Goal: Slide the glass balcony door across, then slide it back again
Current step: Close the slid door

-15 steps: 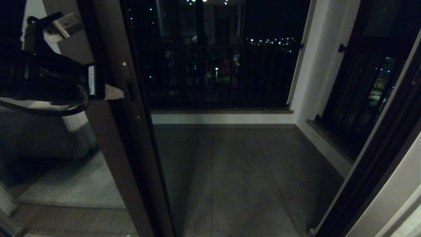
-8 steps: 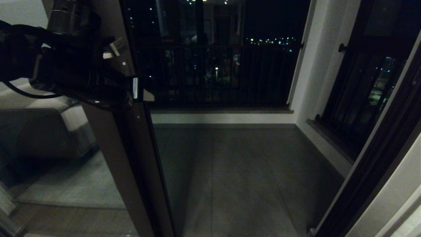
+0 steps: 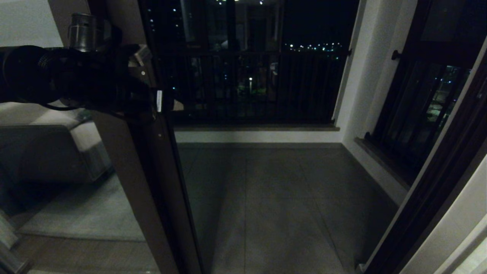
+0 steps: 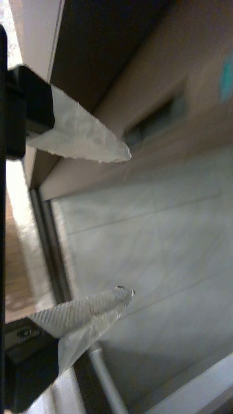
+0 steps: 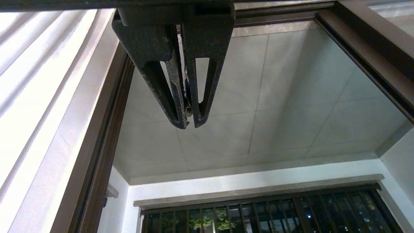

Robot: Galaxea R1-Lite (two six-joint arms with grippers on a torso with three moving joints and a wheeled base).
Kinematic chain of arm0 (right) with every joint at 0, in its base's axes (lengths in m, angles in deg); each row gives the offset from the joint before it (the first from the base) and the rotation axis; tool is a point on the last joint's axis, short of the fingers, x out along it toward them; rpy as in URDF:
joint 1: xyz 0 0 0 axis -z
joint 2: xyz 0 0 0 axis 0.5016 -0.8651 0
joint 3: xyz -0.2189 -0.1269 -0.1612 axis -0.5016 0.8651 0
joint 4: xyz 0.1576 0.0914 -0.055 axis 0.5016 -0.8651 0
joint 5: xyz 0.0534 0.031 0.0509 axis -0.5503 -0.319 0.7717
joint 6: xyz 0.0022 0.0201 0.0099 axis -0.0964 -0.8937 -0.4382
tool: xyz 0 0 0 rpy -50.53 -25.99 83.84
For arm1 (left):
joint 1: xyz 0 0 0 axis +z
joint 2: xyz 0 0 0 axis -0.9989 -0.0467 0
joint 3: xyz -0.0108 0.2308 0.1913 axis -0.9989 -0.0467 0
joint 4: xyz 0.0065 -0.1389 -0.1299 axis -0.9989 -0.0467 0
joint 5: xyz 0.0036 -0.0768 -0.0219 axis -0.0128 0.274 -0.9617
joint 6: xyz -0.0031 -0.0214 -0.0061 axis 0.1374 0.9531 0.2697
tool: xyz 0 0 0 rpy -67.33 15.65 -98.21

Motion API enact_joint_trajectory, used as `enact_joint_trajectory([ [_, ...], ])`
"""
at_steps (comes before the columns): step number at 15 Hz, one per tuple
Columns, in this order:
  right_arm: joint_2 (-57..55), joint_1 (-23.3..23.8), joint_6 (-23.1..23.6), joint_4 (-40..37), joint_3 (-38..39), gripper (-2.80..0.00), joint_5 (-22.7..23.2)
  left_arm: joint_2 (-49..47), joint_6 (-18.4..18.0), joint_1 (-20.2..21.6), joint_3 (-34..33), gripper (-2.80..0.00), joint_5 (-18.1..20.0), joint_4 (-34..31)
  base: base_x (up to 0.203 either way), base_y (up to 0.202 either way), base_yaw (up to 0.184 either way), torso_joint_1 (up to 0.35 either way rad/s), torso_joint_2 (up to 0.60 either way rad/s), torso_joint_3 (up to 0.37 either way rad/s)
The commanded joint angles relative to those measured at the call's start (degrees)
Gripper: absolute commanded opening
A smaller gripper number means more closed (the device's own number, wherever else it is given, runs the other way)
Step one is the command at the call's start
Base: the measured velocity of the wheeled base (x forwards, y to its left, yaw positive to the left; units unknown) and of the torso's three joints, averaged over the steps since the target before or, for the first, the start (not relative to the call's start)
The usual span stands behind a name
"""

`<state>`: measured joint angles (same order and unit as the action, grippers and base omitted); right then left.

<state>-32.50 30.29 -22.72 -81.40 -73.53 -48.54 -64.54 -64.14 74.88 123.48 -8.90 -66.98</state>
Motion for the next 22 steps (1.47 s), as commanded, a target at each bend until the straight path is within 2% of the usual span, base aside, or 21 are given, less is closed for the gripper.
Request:
enact_joint_trajectory([
  [1, -0.09, -0.01, 0.02, 0.0, 0.0, -2.8, -0.02, -0.6, 0.09, 2.2, 0.06, 0.0, 0.45, 0.74, 0.0, 0.0, 0.0, 0.0, 0.0, 0.0],
  [22, -0.09, -0.01, -0.03, 0.0, 0.0, -2.8, 0.05, -2.93, 0.22, 1.29, 1.66, 0.0, 1.86, 0.92, 0.0, 0.0, 0.0, 0.0, 0.0, 0.0],
])
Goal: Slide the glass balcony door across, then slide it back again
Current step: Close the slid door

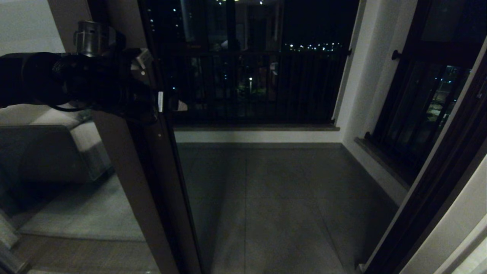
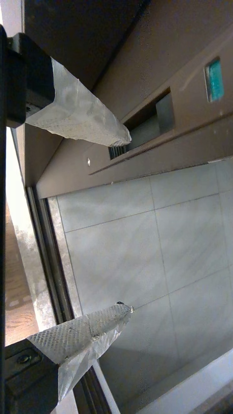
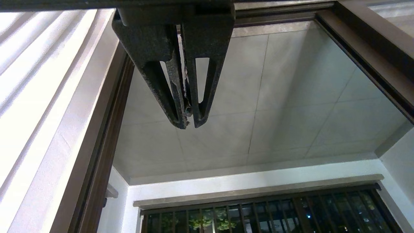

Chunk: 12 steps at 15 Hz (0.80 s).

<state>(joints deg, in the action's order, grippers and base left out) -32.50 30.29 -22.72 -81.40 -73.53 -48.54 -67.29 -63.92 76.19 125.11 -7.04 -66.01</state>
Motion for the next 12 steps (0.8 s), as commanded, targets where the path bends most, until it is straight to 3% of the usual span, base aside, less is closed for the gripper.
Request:
enact_joint_trajectory([
  [1, -0.09, -0.01, 0.02, 0.0, 0.0, -2.8, -0.02, -0.85, -0.07, -0.03, 0.18, 0.0, -0.23, 0.02, 0.0, 0.0, 0.0, 0.0, 0.0, 0.0],
  [12, -0.09, -0.01, 0.01, 0.0, 0.0, -2.8, 0.04, -2.59, 0.18, -2.07, 2.8, 0.0, -0.27, 0.75, 0.0, 0.0, 0.0, 0.0, 0.0, 0.0],
])
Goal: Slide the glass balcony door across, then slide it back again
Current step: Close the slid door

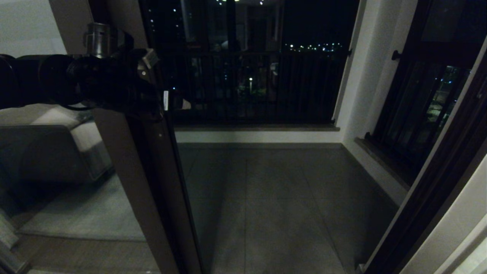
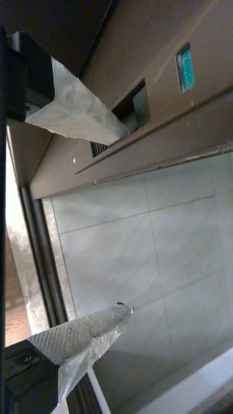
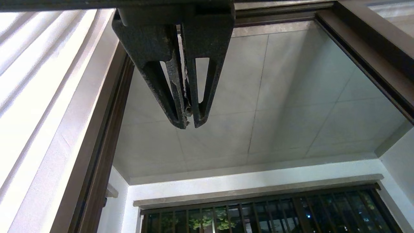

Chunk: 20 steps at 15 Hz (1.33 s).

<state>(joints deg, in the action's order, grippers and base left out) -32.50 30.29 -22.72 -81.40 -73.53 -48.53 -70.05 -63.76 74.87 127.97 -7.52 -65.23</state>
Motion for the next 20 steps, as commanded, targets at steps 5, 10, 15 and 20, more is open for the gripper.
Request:
enact_joint_trajectory([
  [5, -0.09, -0.01, -0.03, 0.0, 0.0, -2.8, -0.03, -0.1, 0.02, -1.96, 0.07, 0.0, 0.04, -0.03, 0.0, 0.0, 0.0, 0.0, 0.0, 0.0],
  [10, -0.09, -0.01, -0.03, 0.0, 0.0, -2.8, 0.05, 0.34, 0.19, -3.2, -0.02, 0.0, -0.05, -0.03, 0.0, 0.0, 0.0, 0.0, 0.0, 0.0],
  [15, -0.09, -0.01, -0.03, 0.0, 0.0, -2.8, -0.03, 0.26, 0.15, -3.77, 0.24, 0.0, -0.09, -0.03, 0.0, 0.0, 0.0, 0.0, 0.0, 0.0],
  [20, -0.09, -0.01, 0.01, 0.0, 0.0, -2.8, -0.03, 0.43, 0.12, -5.39, 0.24, 0.0, -0.23, -0.03, 0.0, 0.0, 0.0, 0.0, 0.0, 0.0],
])
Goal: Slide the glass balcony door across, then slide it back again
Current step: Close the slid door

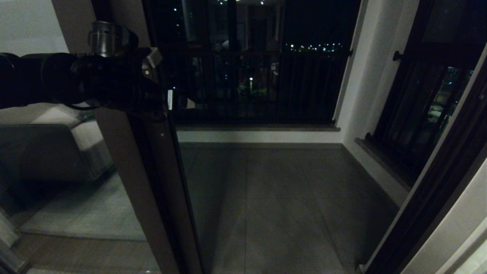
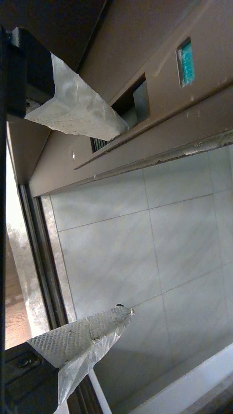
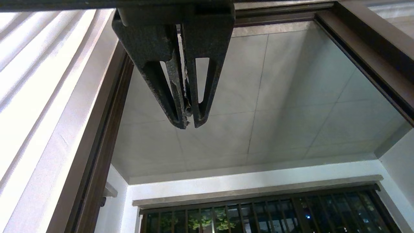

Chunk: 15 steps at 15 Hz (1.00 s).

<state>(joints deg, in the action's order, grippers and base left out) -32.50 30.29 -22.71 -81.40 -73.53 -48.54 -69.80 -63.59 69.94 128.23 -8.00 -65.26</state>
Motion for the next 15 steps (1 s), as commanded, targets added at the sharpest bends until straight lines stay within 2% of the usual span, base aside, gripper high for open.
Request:
enact_joint_trajectory([
  [1, -0.09, -0.01, 0.04, 0.0, 0.0, -2.8, 0.06, 0.17, -0.06, -0.55, -0.01, 0.0, 0.25, 0.0, 0.0, 0.0, 0.0, 0.0, 0.0, 0.0],
  [15, -0.09, -0.01, -0.04, 0.0, 0.0, -2.8, -0.02, 0.15, 0.02, -2.37, -0.16, 0.0, 0.32, 0.57, 0.0, 0.0, 0.0, 0.0, 0.0, 0.0],
])
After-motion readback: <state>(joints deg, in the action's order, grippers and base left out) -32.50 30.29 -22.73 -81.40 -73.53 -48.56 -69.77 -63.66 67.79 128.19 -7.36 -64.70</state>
